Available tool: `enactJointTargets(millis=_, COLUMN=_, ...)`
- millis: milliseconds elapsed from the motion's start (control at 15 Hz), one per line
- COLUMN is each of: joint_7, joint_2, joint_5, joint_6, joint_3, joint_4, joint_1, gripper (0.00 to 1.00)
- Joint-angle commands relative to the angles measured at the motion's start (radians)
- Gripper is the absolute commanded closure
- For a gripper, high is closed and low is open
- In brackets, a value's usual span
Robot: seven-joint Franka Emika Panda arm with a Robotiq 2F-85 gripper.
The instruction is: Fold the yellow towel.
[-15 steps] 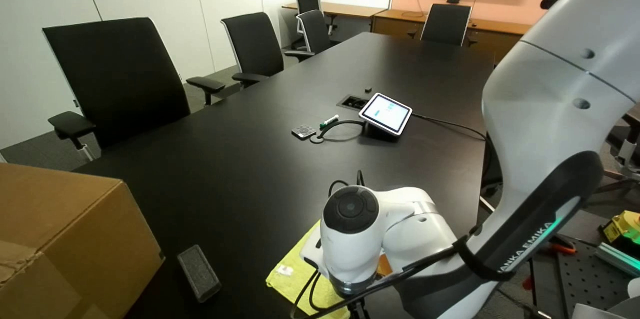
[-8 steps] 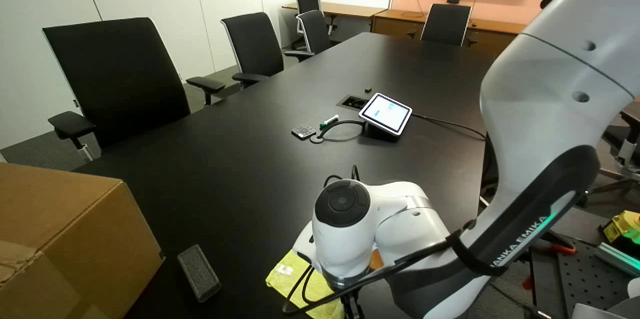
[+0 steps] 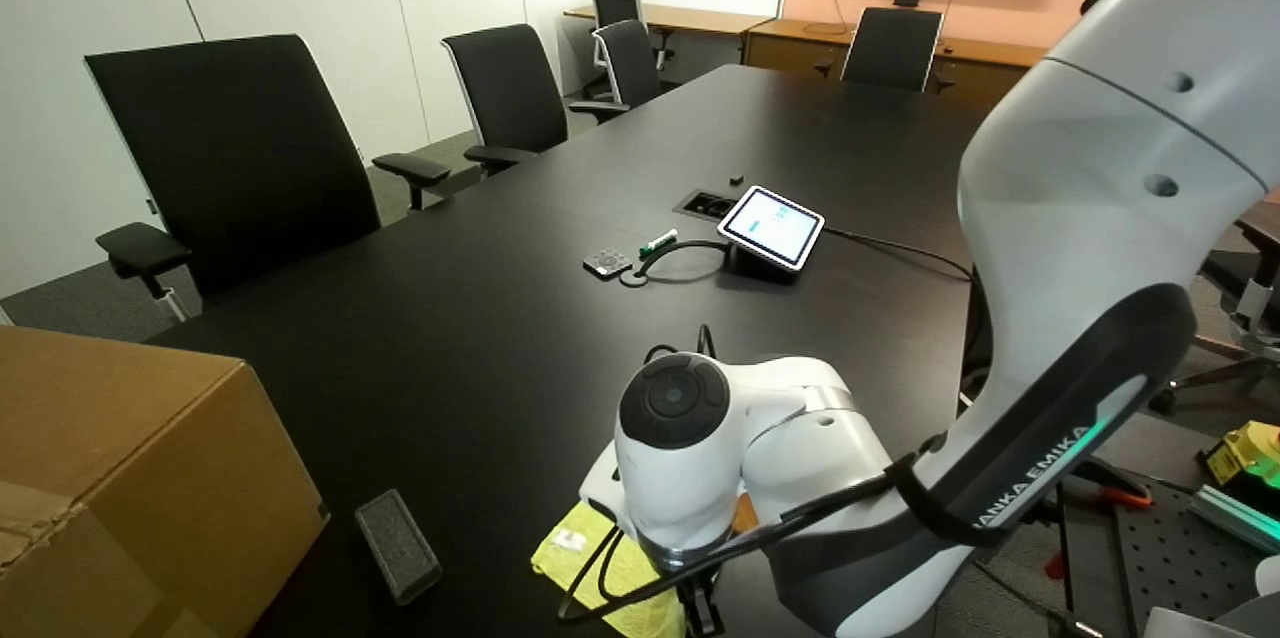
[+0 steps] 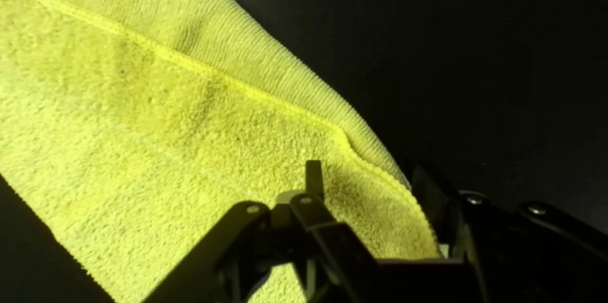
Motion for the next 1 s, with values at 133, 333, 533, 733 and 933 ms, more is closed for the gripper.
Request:
enactJointTargets(millis=133, joint_7=-0.016, joint_2=-0.016, joint_5=-0.02, joint_6=-0.079, joint_3=0.021, joint_4=0.015, joint_1=-0.009, gripper=0.39)
enactJointTargets(millis=333, joint_7=-0.015, joint_2=-0.021, joint_5=-0.019, joint_6=-0.088, joint_3=0.027, joint_4=0.02, joint_1=-0.01, gripper=0.41)
enactJointTargets(millis=533, joint_7=-0.013, joint_2=-0.023, joint_5=-0.02, joint_6=-0.091, joint_3=0.028, joint_4=0.031, joint_1=-0.009, gripper=0.44)
enactJointTargets(millis=733, joint_7=-0.013, joint_2=-0.027, joint_5=-0.021, joint_6=-0.096, joint_3=0.03, joint_4=0.038, joint_1=-0.009, gripper=0.5)
enactJointTargets(millis=933, joint_7=-0.013, joint_2=-0.031, joint_5=-0.022, joint_6=-0.104, joint_3=0.031, joint_4=0.044, joint_1=-0.009, gripper=0.65)
